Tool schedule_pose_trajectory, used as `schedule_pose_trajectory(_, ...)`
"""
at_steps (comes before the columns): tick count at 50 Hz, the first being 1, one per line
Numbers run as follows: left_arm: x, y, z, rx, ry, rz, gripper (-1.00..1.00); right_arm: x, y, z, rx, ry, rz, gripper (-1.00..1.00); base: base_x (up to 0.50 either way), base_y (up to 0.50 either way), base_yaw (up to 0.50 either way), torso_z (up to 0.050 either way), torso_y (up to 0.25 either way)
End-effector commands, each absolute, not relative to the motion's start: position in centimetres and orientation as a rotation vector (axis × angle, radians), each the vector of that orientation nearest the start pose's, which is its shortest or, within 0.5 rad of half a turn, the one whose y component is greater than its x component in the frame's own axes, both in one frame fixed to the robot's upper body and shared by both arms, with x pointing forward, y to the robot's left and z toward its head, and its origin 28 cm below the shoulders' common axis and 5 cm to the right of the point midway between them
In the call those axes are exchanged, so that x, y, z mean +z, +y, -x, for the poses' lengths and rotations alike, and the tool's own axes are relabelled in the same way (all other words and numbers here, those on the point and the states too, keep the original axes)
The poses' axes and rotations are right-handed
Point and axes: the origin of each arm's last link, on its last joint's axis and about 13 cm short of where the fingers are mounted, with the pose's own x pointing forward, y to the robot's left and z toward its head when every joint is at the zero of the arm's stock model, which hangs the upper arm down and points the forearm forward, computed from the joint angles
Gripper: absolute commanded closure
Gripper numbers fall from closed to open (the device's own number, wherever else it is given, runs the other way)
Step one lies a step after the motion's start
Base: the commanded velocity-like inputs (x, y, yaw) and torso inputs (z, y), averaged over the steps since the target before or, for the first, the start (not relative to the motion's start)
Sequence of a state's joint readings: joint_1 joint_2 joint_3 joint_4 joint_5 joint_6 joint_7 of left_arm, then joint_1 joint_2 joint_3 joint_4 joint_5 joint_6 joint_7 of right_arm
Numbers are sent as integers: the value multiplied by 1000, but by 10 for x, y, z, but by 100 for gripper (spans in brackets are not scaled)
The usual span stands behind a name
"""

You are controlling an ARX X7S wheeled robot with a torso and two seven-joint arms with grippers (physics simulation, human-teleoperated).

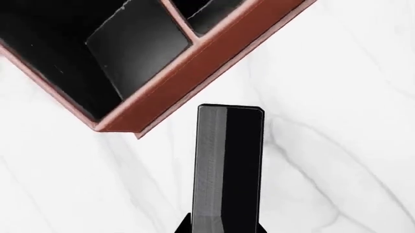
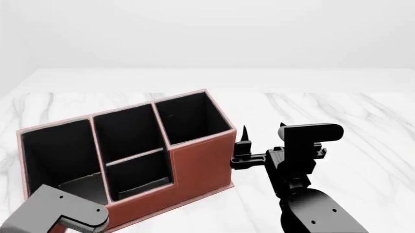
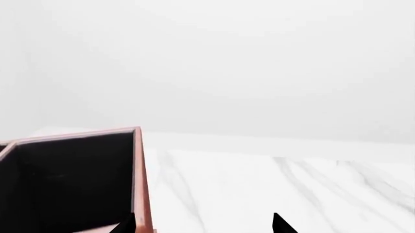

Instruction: Pick up the book and place it in the front compartment of the caddy.

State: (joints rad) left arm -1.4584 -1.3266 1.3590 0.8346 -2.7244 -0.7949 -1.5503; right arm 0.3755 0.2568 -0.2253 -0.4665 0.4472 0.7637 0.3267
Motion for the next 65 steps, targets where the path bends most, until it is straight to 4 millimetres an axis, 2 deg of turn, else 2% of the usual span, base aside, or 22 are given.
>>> schedule_pose_trajectory(1,298,251,-105,-27,970,-433,100,139,-84,-249,109,19,2,-100,0,0,0,0,0)
schedule_pose_trajectory(6,320,249,-111,-51,897,-488,100,138,-84,-250,108,20,1,-100,0,0,0,0,2)
schedule_pose_trajectory(12,327,249,-123,-41,843,-541,100,137,-84,-251,108,23,0,-100,0,0,0,0,0)
schedule_pose_trajectory(17,332,248,-125,-57,825,-564,100,137,-85,-252,104,22,-1,-100,0,0,0,0,0)
schedule_pose_trajectory(25,351,247,-127,-61,769,-615,100,137,-84,-252,105,23,-1,-100,0,0,0,0,1)
schedule_pose_trajectory(30,361,249,-144,-54,673,-698,100,136,-84,-251,107,25,-2,-100,0,0,0,0,0)
schedule_pose_trajectory(38,370,245,-157,-103,686,-726,100,136,-85,-253,100,27,-2,-100,0,0,0,0,1)
schedule_pose_trajectory(49,376,248,-188,-90,650,-830,100,136,-85,-254,103,28,-2,-100,0,0,0,0,1)
schedule_pose_trajectory(54,382,252,-205,-64,558,-973,100,136,-84,-254,106,29,-3,-100,0,0,0,0,0)
schedule_pose_trajectory(65,390,255,-235,-73,589,-1011,100,135,-84,-256,101,33,-3,-100,0,0,0,1,2)
